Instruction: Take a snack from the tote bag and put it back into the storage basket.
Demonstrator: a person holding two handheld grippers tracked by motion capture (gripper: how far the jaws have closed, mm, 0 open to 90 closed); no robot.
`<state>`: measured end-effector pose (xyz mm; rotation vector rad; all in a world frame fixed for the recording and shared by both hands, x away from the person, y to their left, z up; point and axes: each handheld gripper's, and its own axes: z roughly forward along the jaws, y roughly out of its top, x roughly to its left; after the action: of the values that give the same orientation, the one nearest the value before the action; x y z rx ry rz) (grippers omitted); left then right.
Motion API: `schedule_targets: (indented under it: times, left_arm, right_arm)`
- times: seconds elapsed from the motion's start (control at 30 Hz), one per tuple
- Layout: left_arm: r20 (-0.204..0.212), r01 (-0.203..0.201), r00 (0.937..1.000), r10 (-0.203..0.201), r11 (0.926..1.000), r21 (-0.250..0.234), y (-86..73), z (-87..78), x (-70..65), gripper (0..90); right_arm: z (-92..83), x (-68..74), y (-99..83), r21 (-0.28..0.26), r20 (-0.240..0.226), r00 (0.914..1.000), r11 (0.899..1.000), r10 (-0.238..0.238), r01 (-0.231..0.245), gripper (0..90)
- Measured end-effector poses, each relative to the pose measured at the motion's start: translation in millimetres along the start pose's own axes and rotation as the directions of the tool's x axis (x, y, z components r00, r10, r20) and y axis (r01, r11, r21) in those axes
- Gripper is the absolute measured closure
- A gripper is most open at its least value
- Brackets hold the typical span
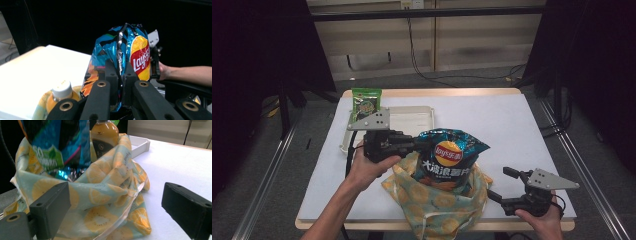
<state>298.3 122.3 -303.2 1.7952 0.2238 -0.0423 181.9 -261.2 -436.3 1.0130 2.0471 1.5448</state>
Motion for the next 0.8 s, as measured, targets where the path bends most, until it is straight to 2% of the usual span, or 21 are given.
schedule_targets:
  times: [0.33, 0.4, 0.5, 0.73, 0.8]
  left_arm:
    - [-0.004, -0.002, 1.0, 0.002, 0.999, -0.044, 16.0, -6.0, -0.4, 86.8]
    - [-0.007, -0.03, 0.9995, 0.03, 0.9983, -0.051, 25.7, -8.6, -4.8, 86.8]
    - [-0.008, -0.038, 0.9992, 0.038, 0.9972, -0.064, 32.0, -11.2, -7.5, 86.8]
    - [-0.016, -0.019, 0.9997, 0.018, 0.9971, -0.074, 28.0, -18.8, -2.7, 86.8]
    - [-0.028, -0.019, 0.9995, 0.018, 0.9978, -0.064, 27.1, -20.1, -1.7, 86.7]
  right_arm:
    - [-1.7, -1.6, 0.1, -0.007, 0.012, 0.9999, 1.0, -0.003, 0.003, 7.5]
    - [-2.2, -1.7, 0.2, -0.009, 0.01, 0.9999, 1.0, -0.003, 0.003, 7.5]
    - [-2.6, -1.1, 0.3, -0.008, 0.012, 0.9999, 1.0, -0.004, 0.004, 7.5]
    - [-2.8, -1.3, 0.2, -0.008, 0.011, 0.9999, 1.0, -0.001, 0.002, 7.5]
    - [-2.4, -1.6, 0.1, -0.009, 0.013, 0.9999, 1.0, -0.003, 0.003, 7.5]
